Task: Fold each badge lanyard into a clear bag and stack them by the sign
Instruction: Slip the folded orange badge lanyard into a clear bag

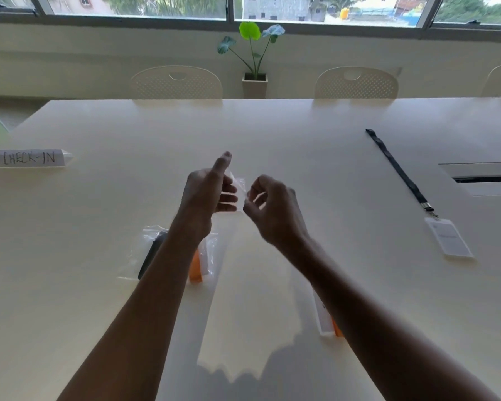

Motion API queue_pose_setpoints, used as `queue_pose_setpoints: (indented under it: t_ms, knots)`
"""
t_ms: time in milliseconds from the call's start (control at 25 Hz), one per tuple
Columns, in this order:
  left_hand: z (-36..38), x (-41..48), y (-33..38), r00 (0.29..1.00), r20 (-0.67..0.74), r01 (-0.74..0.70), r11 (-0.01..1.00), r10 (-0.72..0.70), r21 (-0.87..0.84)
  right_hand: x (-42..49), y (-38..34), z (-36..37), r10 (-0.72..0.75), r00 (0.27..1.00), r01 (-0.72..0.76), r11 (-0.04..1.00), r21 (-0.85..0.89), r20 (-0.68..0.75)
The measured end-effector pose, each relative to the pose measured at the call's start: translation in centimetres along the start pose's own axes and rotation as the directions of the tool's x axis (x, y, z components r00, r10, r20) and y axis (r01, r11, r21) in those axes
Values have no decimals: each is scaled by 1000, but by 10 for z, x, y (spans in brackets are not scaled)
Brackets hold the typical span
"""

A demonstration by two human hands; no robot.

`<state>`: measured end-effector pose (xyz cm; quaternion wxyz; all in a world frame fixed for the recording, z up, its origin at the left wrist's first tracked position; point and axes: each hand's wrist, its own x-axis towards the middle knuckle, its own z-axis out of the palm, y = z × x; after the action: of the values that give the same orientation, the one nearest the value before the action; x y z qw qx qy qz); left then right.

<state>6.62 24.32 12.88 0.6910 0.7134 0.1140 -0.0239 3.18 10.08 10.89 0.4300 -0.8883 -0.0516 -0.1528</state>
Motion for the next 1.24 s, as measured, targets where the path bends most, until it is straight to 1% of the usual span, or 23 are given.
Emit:
queue_pose_setpoints:
  t_ms: [40, 80, 240, 360, 440, 520, 560, 640, 760, 800, 920, 960, 1120, 1240]
  knots:
    - [0, -11, -1, 997, 49, 59, 997, -56, -54, -19, -1, -7, -36, 999, 35, 998, -44, -10]
    - [0, -23, -4, 993, 86, 91, 992, -83, -89, -37, -1, -12, -64, 998, 62, 994, -89, -20]
    - [4, -68, -25, 974, 208, 135, 967, -90, -218, -94, 5, -36, -155, 988, 146, 956, -254, -15]
    - [4, -100, -38, 948, 305, 185, 937, -91, -297, -125, 12, -55, -144, 988, 154, 930, -335, 55]
    - [5, -121, -45, 942, 321, 190, 945, -99, -266, -143, 15, -67, -83, 989, 121, 931, -345, 123]
    - [6, -142, -52, 953, 289, 146, 971, -87, -188, -159, 11, -77, 16, 986, 32, 960, -279, 168]
    - [6, -151, -55, 961, 269, 114, 981, -70, -154, -166, 8, -81, 47, 985, -6, 971, -238, 166]
    - [7, -167, -59, 975, 218, 63, 991, -35, -119, -178, 3, -89, 75, 985, -45, 982, -184, 158]
    - [9, -184, -59, 992, 123, -21, 998, 28, -59, -185, -4, -100, 114, 964, -84, 988, -132, 239]
    - [10, -189, -59, 992, 111, -51, 998, 55, -35, -186, -5, -101, 109, 968, -87, 991, -102, 227]
    - [17, -202, -58, 985, 135, -104, 994, 105, -11, -187, -9, -99, 86, 993, -89, 996, 31, 87]
    - [19, -204, -57, 983, 145, -113, 993, 114, -16, -188, -10, -99, 92, 994, -97, 992, 79, 67]
    - [24, -205, -57, 969, 218, -97, 989, 119, -108, -190, -5, -106, 170, 979, -194, 945, 263, 110]
    - [27, -205, -59, 952, 291, -59, 989, 97, -135, -193, -3, -112, 222, 962, -267, 892, 365, 161]
